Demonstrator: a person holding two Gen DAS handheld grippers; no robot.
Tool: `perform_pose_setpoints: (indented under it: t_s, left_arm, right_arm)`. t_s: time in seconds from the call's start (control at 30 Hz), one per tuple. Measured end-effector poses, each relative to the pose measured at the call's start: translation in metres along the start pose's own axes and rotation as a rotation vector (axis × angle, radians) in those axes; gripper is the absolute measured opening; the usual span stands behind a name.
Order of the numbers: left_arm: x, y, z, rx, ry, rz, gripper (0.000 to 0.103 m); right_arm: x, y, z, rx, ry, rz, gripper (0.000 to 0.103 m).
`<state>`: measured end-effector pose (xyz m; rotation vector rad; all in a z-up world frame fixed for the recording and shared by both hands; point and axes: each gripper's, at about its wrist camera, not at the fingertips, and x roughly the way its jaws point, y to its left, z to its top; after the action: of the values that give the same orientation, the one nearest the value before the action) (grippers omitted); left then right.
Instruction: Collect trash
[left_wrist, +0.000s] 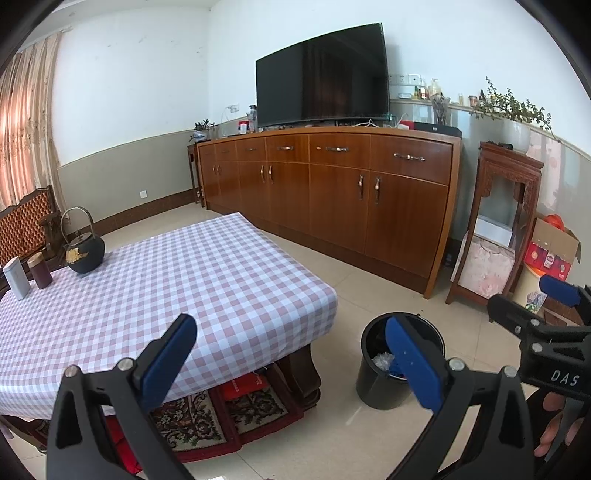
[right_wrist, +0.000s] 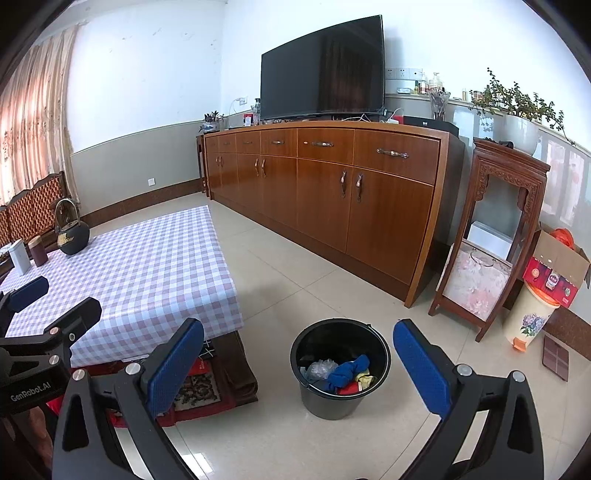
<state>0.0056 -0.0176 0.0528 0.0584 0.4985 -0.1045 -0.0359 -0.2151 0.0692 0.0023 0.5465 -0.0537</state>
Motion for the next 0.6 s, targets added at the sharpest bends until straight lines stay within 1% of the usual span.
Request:
perform_pose_setpoints:
  t_s: [0.6]
  left_arm:
    - [0.0019, -0.0005, -0.0033, 0.01, 0.004, 0.003, 0.103]
  right_arm:
    - [0.0039, -0.0053, -0.0044, 0.023, 0.02, 0.0, 0.103]
